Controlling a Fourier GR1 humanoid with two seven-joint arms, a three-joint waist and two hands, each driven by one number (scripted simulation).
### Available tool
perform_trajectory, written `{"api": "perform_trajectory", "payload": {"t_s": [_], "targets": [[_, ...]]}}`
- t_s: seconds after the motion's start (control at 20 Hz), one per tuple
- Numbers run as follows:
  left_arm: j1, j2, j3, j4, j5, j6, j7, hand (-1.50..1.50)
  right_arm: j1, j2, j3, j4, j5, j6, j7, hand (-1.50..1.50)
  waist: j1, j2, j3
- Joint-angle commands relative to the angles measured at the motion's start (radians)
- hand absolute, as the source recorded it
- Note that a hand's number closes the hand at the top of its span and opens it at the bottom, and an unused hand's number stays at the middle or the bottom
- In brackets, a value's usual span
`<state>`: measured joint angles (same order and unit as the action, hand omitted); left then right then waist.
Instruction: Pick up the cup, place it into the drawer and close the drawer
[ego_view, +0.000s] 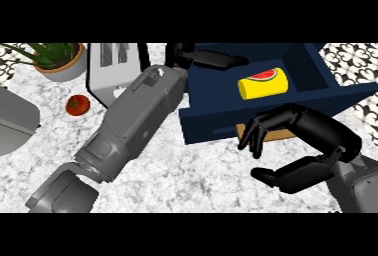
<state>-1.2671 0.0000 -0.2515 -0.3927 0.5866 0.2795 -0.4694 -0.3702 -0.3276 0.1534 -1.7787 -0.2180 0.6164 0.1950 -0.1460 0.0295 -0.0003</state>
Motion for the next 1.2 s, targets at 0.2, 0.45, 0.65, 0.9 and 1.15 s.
{"api": "perform_trajectory", "payload": {"t_s": [0.2,0.45,0.65,0.9,1.15], "targets": [[0.030,0.000,0.000,0.003,0.071,0.025,-0.049,-1.50,0.075,-0.079,0.079,0.012,0.380,-0.053,-0.073,-1.50,0.084,-0.015,0.002],[0.052,0.000,0.041,-0.008,0.059,-0.022,-0.097,-1.50,0.132,-0.040,0.163,0.193,0.595,-0.189,-0.191,-1.50,0.142,-0.021,0.002],[0.114,0.000,0.041,-0.058,0.072,-0.061,-0.088,-1.50,0.012,0.014,0.221,0.462,0.680,-0.220,-0.248,-1.50,0.182,-0.022,0.001],[0.200,0.024,0.029,-0.118,0.060,-0.084,-0.111,-1.50,-0.136,0.033,0.171,0.804,0.745,-0.297,-0.361,1.50,0.230,-0.017,0.003],[0.246,0.103,0.041,-0.208,0.079,-0.129,-0.048,-1.50,-0.253,0.056,0.093,1.032,0.744,-0.395,-0.516,1.50,0.251,-0.017,0.004]]}}
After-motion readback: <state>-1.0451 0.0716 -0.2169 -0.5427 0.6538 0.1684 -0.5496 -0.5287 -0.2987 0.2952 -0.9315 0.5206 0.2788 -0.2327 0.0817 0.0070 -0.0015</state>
